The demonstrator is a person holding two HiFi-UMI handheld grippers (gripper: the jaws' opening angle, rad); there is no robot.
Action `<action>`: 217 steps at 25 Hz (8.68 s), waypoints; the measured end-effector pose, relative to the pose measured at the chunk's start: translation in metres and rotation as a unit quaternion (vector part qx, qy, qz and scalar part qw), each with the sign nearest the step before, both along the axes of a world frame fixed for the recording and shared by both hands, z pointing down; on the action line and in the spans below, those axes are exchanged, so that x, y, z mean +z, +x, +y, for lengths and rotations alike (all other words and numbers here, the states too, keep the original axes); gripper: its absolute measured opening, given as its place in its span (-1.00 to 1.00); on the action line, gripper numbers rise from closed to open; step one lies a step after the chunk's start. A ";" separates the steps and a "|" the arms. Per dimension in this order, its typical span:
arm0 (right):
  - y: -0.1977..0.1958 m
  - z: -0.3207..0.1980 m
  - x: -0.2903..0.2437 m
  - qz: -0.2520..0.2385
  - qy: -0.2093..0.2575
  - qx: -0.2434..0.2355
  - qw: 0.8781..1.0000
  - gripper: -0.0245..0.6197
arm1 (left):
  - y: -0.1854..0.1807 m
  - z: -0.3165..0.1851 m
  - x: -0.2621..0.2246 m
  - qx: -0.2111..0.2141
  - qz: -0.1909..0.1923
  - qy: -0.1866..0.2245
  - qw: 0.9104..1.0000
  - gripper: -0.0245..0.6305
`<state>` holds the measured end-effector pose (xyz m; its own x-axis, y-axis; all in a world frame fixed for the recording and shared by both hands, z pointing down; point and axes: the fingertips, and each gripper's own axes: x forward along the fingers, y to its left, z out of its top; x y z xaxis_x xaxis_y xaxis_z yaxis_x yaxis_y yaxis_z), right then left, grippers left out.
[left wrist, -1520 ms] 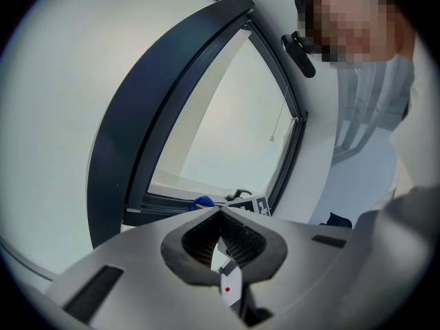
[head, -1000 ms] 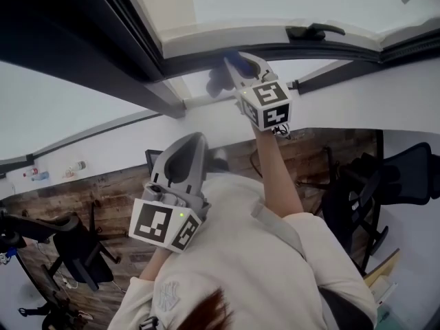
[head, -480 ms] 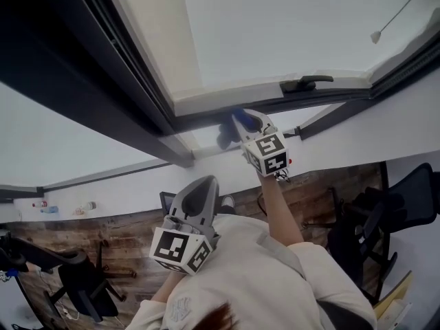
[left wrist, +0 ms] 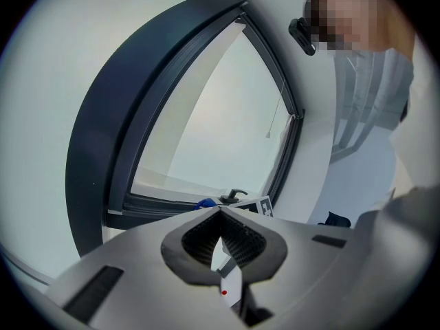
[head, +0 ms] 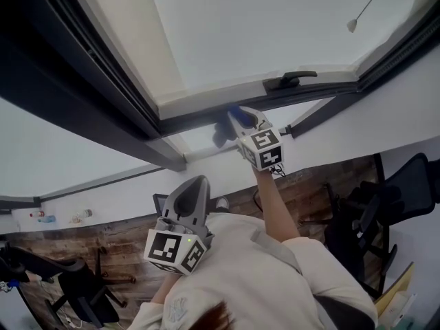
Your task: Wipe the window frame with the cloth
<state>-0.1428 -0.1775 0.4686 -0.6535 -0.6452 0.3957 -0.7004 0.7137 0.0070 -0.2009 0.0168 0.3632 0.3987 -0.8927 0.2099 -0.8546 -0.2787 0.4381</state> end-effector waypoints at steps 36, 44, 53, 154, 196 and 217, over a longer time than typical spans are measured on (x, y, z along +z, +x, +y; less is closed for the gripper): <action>0.086 -0.033 -0.003 0.002 0.013 0.085 0.996 -0.77 | 0.010 0.010 0.002 -0.031 0.003 0.006 1.000 -0.91; 0.101 -0.039 -0.003 0.000 0.014 0.101 0.995 -0.77 | 0.013 0.009 0.003 -0.032 0.006 0.002 0.999 -0.91; 0.109 -0.041 -0.002 0.006 0.013 0.105 0.994 -0.77 | 0.019 0.005 0.005 -0.024 0.009 0.001 1.000 -0.91; -0.146 0.063 0.008 0.001 0.011 -0.046 0.999 -0.77 | -0.137 0.087 -0.005 -0.051 -0.014 0.015 0.998 -0.91; -0.083 0.038 0.008 -0.002 0.016 0.036 0.999 -0.77 | -0.133 0.074 -0.002 -0.029 0.003 0.018 0.999 -0.91; -0.053 0.029 0.005 -0.013 0.022 0.009 1.000 -0.77 | -0.070 0.053 -0.005 -0.026 -0.009 0.004 1.000 -0.91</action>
<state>-0.1957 -0.1487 0.4733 -0.6519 -0.6730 0.3495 -0.7129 0.7010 0.0200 -0.2711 0.0702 0.3582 0.3485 -0.9134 0.2104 -0.8758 -0.2374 0.4202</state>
